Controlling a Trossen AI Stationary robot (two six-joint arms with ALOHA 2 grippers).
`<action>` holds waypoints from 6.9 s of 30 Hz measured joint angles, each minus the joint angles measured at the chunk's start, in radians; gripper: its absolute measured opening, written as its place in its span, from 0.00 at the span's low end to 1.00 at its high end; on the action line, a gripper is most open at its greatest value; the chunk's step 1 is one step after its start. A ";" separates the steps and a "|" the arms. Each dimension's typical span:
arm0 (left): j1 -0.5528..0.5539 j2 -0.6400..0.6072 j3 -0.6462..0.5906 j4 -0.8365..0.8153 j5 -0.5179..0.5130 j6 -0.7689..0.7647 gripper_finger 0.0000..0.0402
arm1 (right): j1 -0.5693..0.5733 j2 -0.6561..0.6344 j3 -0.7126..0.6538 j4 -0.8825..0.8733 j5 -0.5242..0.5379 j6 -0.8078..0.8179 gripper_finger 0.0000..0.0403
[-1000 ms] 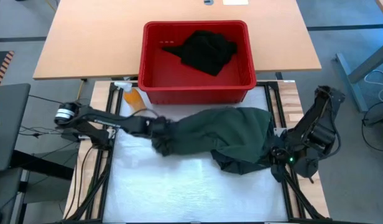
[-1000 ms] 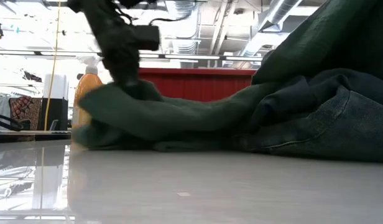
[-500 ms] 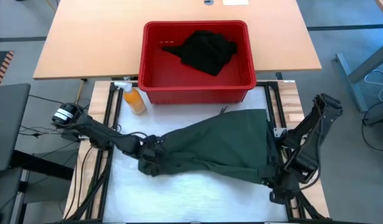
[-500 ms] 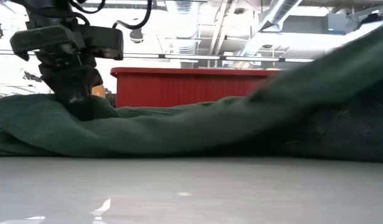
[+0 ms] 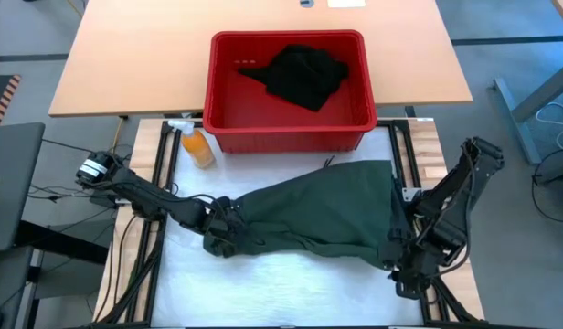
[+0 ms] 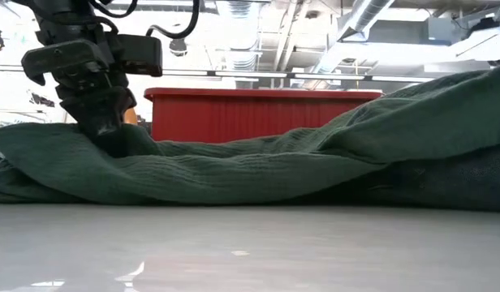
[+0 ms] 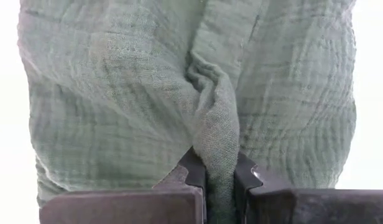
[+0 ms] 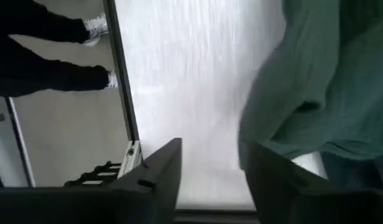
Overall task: Fold laundry
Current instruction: Fold the green shirt
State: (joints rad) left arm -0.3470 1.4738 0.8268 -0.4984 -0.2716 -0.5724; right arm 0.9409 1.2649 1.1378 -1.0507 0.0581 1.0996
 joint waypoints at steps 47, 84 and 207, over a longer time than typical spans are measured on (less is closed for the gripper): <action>0.000 0.000 0.000 0.030 0.053 0.010 0.02 | 0.039 0.515 0.021 0.091 0.317 0.049 0.63; -0.099 -0.001 0.045 0.039 0.024 0.195 0.44 | 0.032 0.523 -0.112 0.271 0.298 0.157 0.04; -0.686 -0.069 0.513 -0.603 -0.099 -0.784 0.00 | -0.484 0.518 0.916 -0.521 -0.255 -0.648 0.04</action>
State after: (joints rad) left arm -1.0325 1.4052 1.3401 -1.1010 -0.3710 -1.3559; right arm 0.4572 1.7825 2.0536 -1.5713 -0.1965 0.4516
